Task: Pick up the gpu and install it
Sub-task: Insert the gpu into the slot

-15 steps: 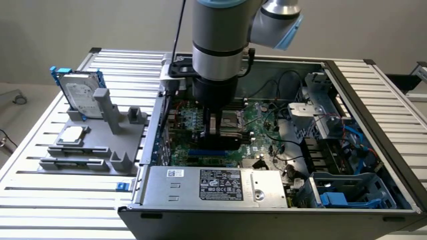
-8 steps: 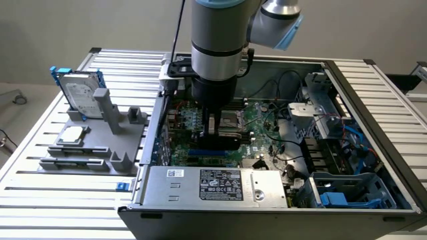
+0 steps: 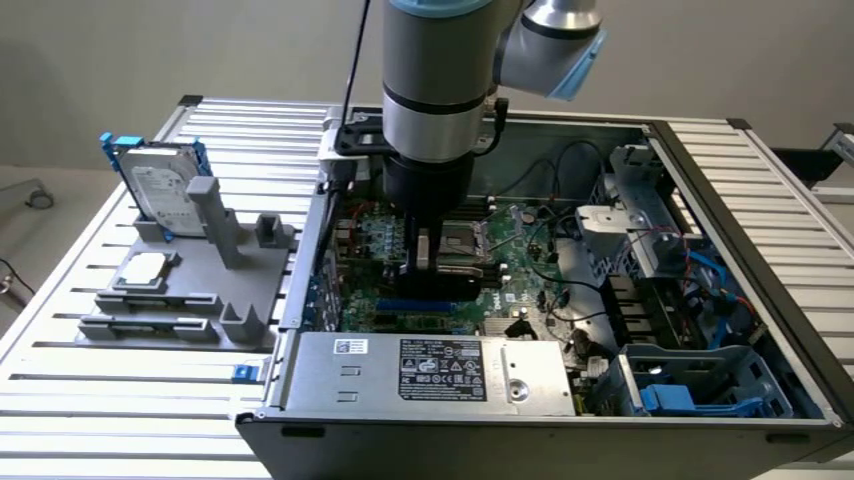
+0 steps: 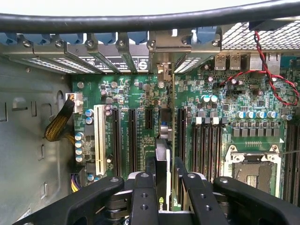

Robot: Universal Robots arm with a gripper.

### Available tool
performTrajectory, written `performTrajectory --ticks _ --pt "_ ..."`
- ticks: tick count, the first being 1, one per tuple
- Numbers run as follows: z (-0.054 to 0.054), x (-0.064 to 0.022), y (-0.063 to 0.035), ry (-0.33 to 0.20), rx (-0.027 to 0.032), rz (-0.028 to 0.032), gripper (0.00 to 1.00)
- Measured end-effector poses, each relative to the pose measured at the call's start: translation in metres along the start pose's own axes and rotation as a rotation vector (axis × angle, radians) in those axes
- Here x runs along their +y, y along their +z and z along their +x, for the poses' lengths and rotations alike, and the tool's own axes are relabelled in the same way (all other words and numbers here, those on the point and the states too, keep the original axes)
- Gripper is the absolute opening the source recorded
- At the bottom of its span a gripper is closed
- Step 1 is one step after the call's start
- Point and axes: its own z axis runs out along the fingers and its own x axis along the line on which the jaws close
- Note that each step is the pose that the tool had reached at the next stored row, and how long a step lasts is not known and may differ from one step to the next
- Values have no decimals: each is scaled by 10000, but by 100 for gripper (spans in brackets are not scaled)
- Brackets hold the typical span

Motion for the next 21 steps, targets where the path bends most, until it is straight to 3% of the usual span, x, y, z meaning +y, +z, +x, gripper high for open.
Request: performTrajectory --ticks 21 --pt "5 9 51 -1 0 0 27"
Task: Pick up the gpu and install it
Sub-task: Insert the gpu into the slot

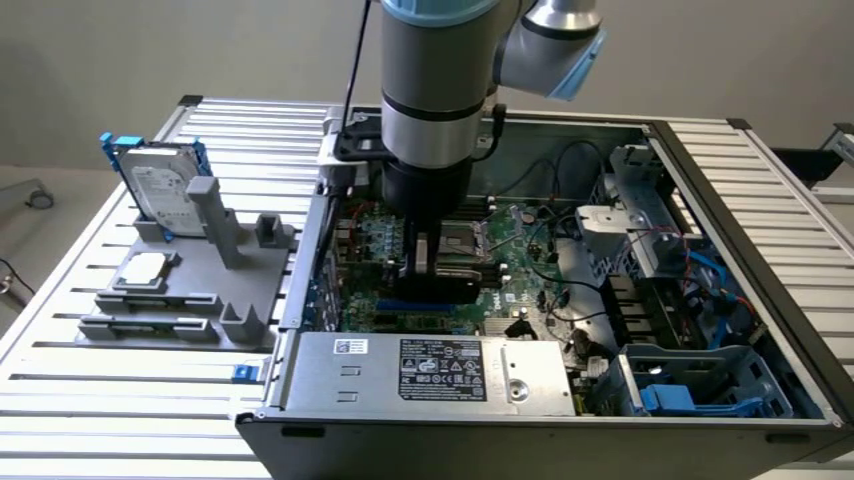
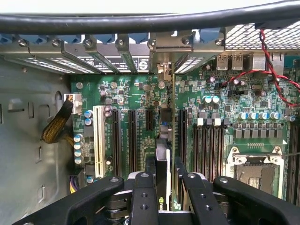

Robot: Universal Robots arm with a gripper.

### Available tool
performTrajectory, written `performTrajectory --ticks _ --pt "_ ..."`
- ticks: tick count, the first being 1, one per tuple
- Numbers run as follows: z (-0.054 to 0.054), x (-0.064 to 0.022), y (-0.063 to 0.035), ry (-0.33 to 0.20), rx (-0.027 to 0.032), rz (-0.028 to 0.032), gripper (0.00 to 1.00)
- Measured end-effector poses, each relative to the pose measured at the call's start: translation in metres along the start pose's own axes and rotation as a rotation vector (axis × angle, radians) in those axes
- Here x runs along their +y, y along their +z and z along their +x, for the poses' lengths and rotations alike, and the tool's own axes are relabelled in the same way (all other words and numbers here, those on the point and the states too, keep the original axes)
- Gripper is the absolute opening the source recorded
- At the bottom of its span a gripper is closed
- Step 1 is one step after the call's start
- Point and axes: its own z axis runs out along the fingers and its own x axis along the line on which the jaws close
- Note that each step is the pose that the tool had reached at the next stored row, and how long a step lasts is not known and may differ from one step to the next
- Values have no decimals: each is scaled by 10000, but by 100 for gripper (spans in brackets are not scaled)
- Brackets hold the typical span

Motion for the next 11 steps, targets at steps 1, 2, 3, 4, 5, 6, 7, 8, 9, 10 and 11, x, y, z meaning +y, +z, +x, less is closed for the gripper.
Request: performTrajectory --ticks 1,2,3,4,5,6,7,8,9,10,11 --pt "0 0 2 -1 0 0 27" --pt "0 0 5 -1 0 0 27" --pt "0 0 8 -1 0 0 27" --pt "0 0 11 0 0 0 27" --pt "0 0 15 0 -2 1 27" --pt "0 0 17 0 0 0 27" --pt "0 0 19 0 0 0 27" --pt "0 0 23 -1 0 0 27" --pt "0 0 26 0 -1 1 27" --pt "0 1 30 0 -1 0 27" --pt "0 1 33 0 0 0 27"
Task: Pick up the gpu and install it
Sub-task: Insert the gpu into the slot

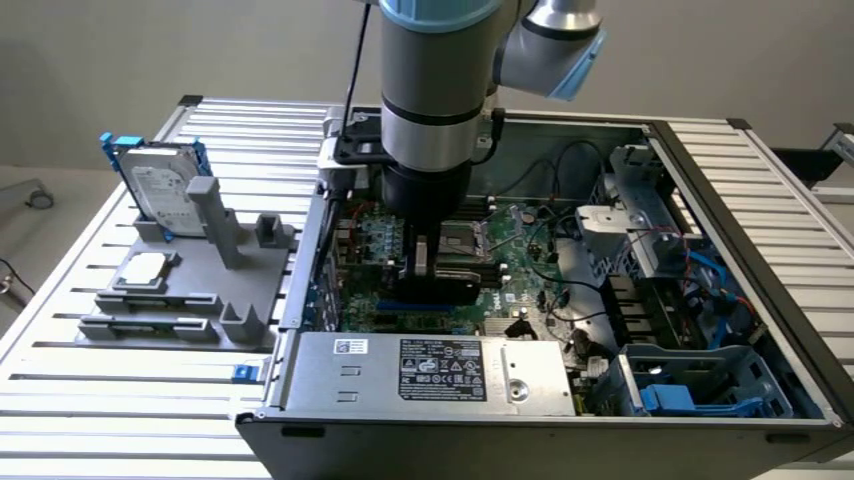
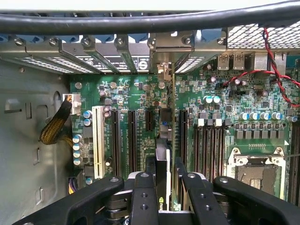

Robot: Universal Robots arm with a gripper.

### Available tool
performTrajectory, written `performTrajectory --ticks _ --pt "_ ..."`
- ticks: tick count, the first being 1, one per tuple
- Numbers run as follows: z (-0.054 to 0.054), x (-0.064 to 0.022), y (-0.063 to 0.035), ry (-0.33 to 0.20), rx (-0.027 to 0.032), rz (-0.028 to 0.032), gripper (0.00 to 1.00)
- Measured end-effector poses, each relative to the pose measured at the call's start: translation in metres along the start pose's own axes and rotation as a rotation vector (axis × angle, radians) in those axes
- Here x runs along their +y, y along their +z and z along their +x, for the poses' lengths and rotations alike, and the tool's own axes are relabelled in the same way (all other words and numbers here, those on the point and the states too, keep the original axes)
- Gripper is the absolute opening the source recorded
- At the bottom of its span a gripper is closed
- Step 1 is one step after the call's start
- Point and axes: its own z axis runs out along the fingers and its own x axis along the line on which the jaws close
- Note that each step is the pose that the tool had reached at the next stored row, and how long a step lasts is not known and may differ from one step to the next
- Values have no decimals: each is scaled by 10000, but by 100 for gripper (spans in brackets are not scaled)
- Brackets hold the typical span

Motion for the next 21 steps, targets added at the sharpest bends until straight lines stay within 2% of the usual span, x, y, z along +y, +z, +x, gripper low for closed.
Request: performTrajectory --ticks 21 --pt "1 17 36 0 2 -1 27"
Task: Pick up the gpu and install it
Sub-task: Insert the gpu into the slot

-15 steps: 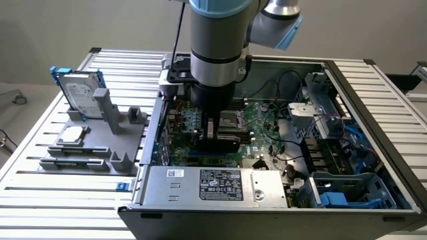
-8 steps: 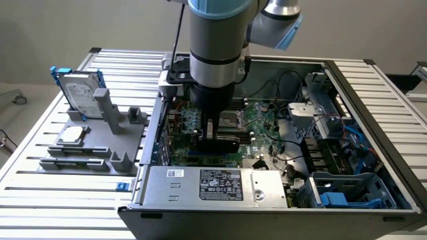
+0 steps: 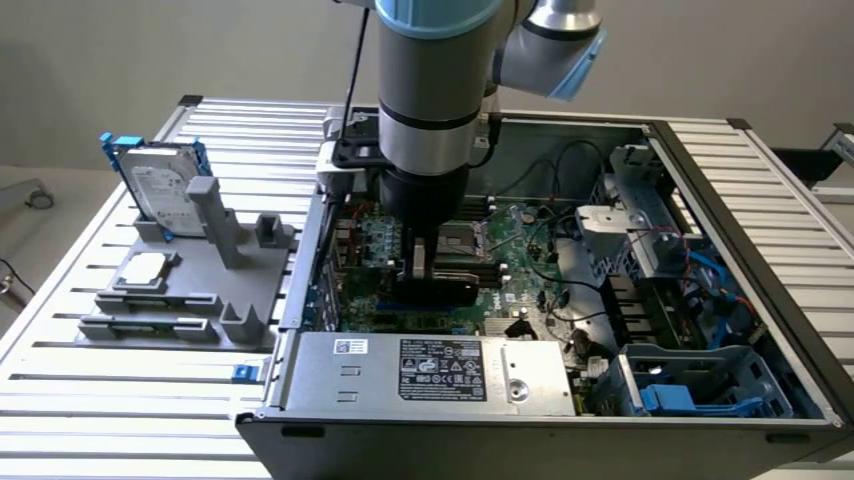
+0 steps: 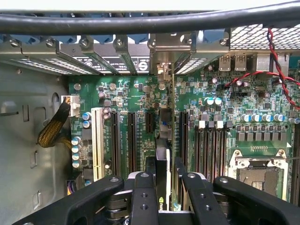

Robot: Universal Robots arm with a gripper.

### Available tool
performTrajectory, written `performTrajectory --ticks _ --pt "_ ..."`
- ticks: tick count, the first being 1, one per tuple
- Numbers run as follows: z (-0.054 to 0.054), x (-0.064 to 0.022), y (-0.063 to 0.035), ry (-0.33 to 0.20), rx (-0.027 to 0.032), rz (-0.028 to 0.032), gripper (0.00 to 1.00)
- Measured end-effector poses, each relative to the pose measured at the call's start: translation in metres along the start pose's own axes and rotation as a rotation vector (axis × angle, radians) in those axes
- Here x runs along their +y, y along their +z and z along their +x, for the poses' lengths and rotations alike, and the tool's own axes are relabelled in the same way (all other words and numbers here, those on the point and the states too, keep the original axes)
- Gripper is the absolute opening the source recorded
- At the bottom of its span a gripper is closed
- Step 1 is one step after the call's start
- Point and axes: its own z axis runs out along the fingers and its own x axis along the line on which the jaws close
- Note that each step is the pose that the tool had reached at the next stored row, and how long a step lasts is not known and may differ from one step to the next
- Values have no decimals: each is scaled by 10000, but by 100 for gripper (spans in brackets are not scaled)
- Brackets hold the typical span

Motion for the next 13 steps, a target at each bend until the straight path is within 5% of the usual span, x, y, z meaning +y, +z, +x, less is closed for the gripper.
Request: performTrajectory --ticks 13 --pt "-1 1 10 0 -33 -15 27"
